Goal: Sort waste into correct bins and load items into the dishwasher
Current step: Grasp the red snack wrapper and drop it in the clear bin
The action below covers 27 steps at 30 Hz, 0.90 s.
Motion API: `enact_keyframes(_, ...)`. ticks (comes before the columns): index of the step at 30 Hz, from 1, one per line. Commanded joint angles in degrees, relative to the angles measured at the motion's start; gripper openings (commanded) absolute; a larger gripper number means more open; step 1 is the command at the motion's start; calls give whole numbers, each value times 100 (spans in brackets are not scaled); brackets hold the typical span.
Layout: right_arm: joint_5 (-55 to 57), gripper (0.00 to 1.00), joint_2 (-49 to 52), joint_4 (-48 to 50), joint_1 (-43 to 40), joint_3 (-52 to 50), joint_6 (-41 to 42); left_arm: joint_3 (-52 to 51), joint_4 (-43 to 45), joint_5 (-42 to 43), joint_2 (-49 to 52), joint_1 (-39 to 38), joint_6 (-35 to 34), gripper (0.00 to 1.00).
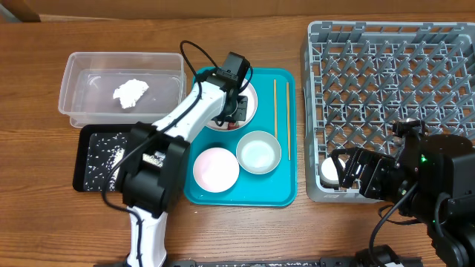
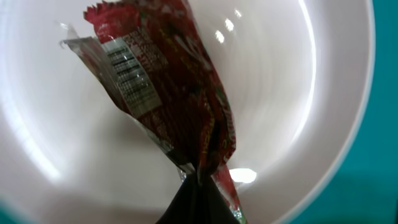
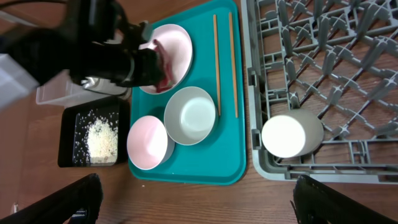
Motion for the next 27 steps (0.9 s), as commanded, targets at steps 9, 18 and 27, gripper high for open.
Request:
enact_keyframes(9,92,100,-15,28,37,28,-42,479,-1335,-1274,-2011,1305,-577,4)
enact_keyframes(18,90,100,-15,26,37,28,-39,295,-968,157,-1510,2402,-7,55)
enact_keyframes(27,92,100,-15,-81,35,28,-39,817,-1987,127,-2944,2131,555,68)
